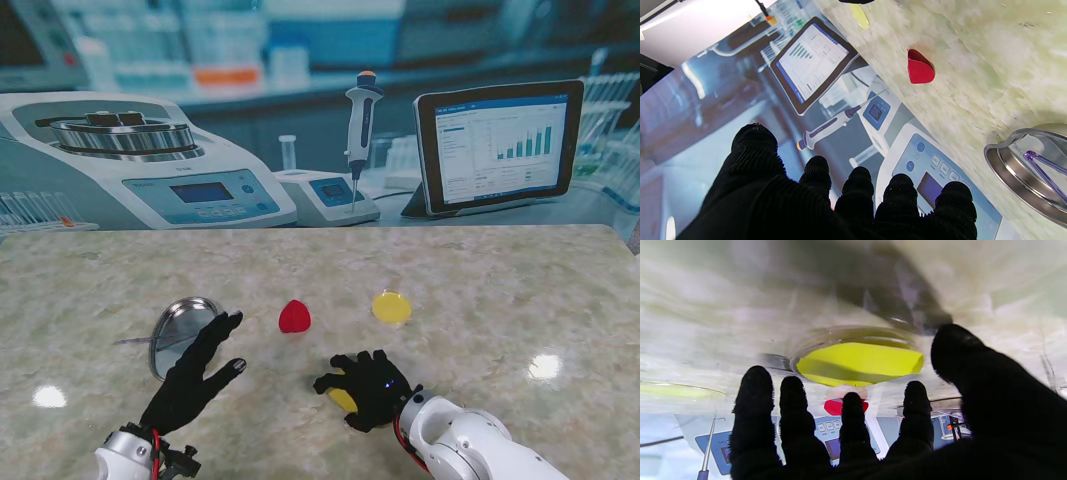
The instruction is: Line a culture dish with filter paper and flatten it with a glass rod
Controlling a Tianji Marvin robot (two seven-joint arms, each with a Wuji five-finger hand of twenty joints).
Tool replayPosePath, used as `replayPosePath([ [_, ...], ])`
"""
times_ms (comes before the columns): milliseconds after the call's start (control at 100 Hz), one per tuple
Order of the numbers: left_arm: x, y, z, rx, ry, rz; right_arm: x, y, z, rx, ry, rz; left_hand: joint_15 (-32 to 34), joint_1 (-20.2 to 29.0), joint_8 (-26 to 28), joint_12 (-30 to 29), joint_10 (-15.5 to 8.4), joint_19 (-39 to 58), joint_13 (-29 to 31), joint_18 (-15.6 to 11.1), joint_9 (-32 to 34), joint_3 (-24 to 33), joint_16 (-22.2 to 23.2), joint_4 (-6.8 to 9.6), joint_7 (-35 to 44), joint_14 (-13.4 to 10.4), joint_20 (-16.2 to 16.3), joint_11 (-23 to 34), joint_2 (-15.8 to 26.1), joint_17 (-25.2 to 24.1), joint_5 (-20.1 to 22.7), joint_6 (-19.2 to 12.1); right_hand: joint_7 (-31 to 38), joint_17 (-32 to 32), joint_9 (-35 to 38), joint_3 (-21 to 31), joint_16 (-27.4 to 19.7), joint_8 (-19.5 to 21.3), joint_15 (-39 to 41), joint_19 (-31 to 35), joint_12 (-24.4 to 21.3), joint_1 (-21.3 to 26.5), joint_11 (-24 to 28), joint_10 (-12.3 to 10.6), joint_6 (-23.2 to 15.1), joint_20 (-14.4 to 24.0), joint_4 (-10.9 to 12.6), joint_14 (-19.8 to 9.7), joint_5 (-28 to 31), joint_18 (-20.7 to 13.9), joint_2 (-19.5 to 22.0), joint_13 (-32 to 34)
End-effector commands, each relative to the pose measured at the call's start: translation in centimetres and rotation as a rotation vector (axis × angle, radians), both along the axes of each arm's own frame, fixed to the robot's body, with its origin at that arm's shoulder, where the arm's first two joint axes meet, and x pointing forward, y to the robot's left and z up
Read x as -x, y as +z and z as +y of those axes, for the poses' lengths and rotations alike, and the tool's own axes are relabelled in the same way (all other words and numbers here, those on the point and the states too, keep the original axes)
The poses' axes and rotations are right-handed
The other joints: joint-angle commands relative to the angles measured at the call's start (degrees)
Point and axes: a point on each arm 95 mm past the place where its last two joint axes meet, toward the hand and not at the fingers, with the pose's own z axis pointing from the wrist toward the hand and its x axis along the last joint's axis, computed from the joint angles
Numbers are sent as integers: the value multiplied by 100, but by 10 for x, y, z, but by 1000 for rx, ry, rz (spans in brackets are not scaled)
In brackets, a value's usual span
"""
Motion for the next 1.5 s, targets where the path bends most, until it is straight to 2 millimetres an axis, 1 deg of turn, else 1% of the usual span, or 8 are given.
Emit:
replayPosePath([
  [0,1,-1,-1,-2,-5,4,6,-7,-2,17,2,25,-72,48,28,48,-93,-288,-171,-106,-147,-87,54,175,73,-158,-12,13,96,-12,-53,-20,-297,-194,-158,-447,-180,100,-297,-265,-132,-266,-358,117,97,-102,-116,211,-288,344,-162,-243],
  [120,1,-1,0,-4,-5,3,6,-5,-2,15,-1,27,-71,47,28,47,-95,-289,-170,-105,-148,-89,54,174,74,-163,-14,12,96,-12,-54,-31,-757,-412,-192,-1068,-429,136,-671,-620,-241,-404,-876,165,473,-368,-170,250,-581,511,34,-398],
  [260,1,0,0,-8,-6,4,4,2,-4,-9,-14,13,-71,49,29,46,-94,-289,-170,-107,-147,-88,53,174,76,-162,-15,13,95,-11,-53,-23,-984,-565,-208,-1191,-541,143,-814,-829,-224,-487,-1033,163,723,-525,-119,92,-708,551,179,-477],
  [470,0,1,1,-25,-10,1,-3,19,-8,-98,-53,-25,-68,49,38,52,-95,-288,-168,-105,-144,-87,56,175,95,-166,-17,18,98,-11,-38,-32,-1218,-912,-103,-1174,-855,122,-1077,-1104,-313,-516,-569,29,972,-811,-69,-644,-481,71,591,-341],
  [710,-2,4,2,-41,-24,0,-21,36,-5,-200,-97,-33,-62,51,72,70,-101,-288,-166,-107,-142,-86,70,174,186,-167,-18,24,98,-11,-23,-49,-1262,-1127,-55,-1312,-1035,-76,-1279,-1328,-546,-376,-274,-53,1308,-931,-19,-1171,-275,-186,860,-189],
  [1050,-6,8,8,-96,-46,-15,-59,47,12,-269,-118,-33,-56,56,82,95,-90,-282,-162,-102,-140,-85,97,174,243,-164,-9,26,93,-10,-37,-39,-1248,-1168,-51,-1272,-1088,-277,-1326,-1374,-606,-189,-59,-65,1457,-944,58,-1266,-230,-230,896,-134],
  [1270,-11,11,14,-136,-56,-21,-83,49,28,-293,-117,-15,-56,47,77,102,-101,-280,-163,-103,-141,-89,111,172,252,-166,0,25,89,-11,-43,-59,-1388,-1257,-62,-1265,-1141,-856,-1375,-1513,-864,-213,-93,-54,1615,-1012,73,-1269,-122,-257,968,-151],
  [1490,-14,11,17,-161,-60,-20,-100,50,43,-282,-130,6,-56,52,75,107,-101,-281,-162,-104,-139,-85,119,173,260,-168,5,26,90,-11,-42,-53,-1243,-1317,-64,-1425,-1065,-982,-1295,-1550,-858,-249,-26,-19,1552,-1021,64,-1152,-110,-283,1060,-149],
])
